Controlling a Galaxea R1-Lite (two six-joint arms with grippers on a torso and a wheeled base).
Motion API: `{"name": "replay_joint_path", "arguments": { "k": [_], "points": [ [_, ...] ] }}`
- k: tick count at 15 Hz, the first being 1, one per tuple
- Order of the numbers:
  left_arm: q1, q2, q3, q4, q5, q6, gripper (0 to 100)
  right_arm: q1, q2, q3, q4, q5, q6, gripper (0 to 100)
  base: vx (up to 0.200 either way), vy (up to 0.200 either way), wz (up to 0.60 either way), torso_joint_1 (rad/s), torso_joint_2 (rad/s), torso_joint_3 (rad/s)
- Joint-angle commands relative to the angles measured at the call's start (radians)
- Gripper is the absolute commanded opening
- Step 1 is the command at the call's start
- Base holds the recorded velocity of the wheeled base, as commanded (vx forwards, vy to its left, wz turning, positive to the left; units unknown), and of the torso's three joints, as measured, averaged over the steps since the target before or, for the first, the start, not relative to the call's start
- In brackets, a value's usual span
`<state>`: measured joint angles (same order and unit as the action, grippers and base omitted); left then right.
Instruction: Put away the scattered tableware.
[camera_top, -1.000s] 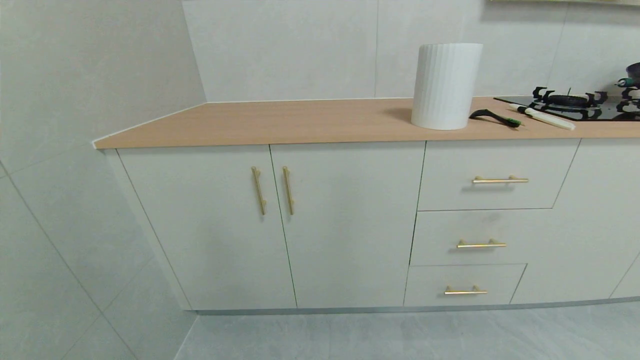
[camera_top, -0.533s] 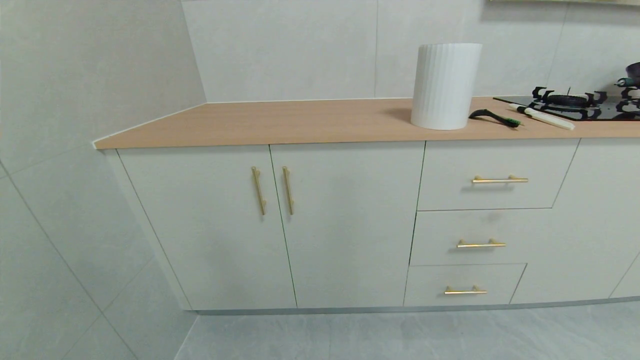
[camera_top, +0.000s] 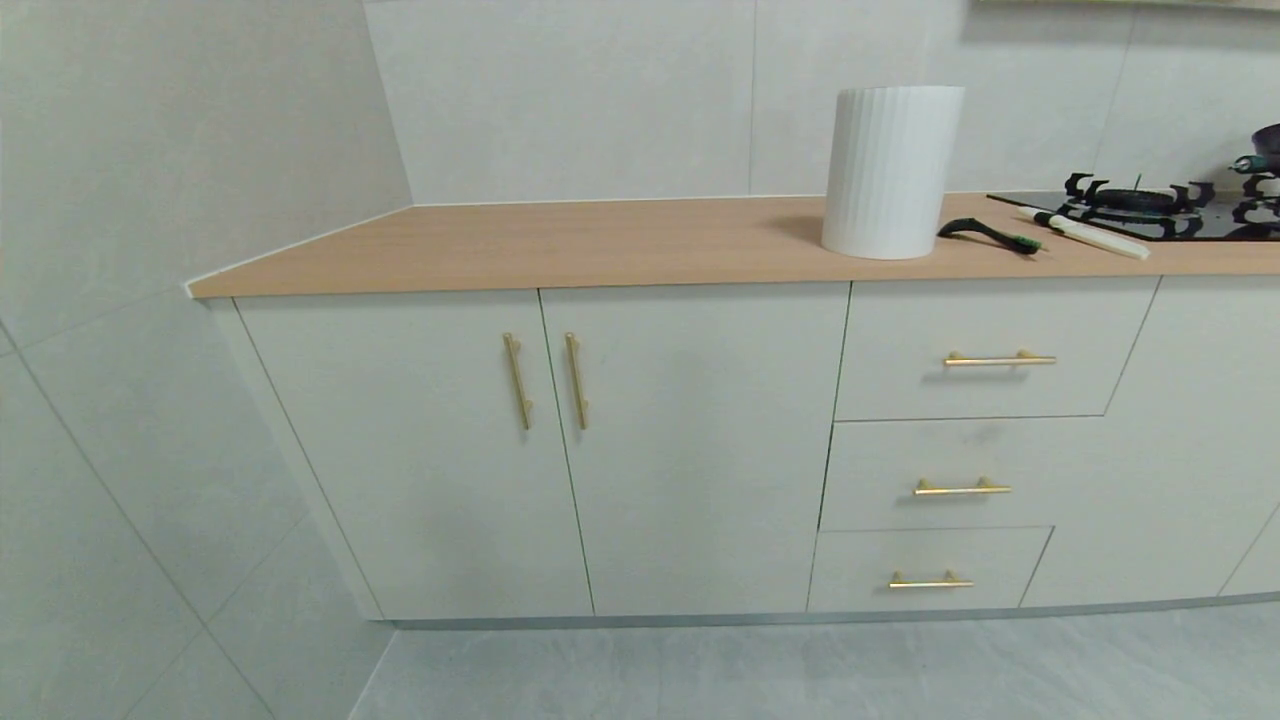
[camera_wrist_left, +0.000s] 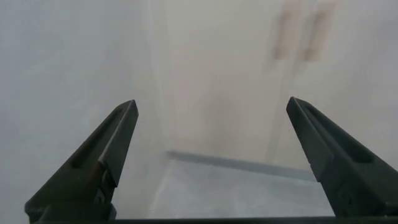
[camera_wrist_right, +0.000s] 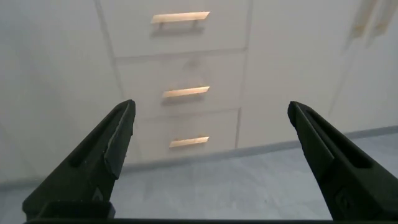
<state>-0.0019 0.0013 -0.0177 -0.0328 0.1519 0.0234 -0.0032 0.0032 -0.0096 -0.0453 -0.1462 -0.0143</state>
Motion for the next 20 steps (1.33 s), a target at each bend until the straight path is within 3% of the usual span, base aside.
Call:
{"name": "replay_joint_path", "arguments": {
  "k": [1,2,3,5,17,20],
  "points": [
    [0.0,-0.001,0.018,0.001,-0.064,-0.005,100,0.002,-0.003,0.01,-0.001,0.04,-0.009,100,0.0,0.0,0.0,0.0,0.0,0.0],
    [0.0,-0.001,0.018,0.001,-0.081,-0.005,100,0.003,-0.003,0.01,-0.002,0.053,-0.009,100,0.0,0.0,0.0,0.0,0.0,0.0],
    [-0.001,-0.001,0.018,0.044,-0.161,0.001,100,0.003,-0.002,0.01,-0.002,0.077,-0.009,100,0.0,0.0,0.0,0.0,0.0,0.0],
    [-0.001,-0.001,0.018,0.039,-0.16,0.0,100,0.005,0.001,0.007,0.067,0.108,-0.003,100,0.0,0.0,0.0,0.0,0.0,0.0],
    [-0.001,-0.001,0.018,0.037,-0.16,-0.022,100,0.005,-0.003,0.01,0.045,0.131,0.005,100,0.0,0.0,0.0,0.0,0.0,0.0],
    [0.0,-0.001,0.018,0.037,-0.16,-0.022,100,0.005,-0.003,0.01,0.045,0.131,0.005,100,0.0,-0.2,0.0,0.005,0.0,0.007]
  ]
}}
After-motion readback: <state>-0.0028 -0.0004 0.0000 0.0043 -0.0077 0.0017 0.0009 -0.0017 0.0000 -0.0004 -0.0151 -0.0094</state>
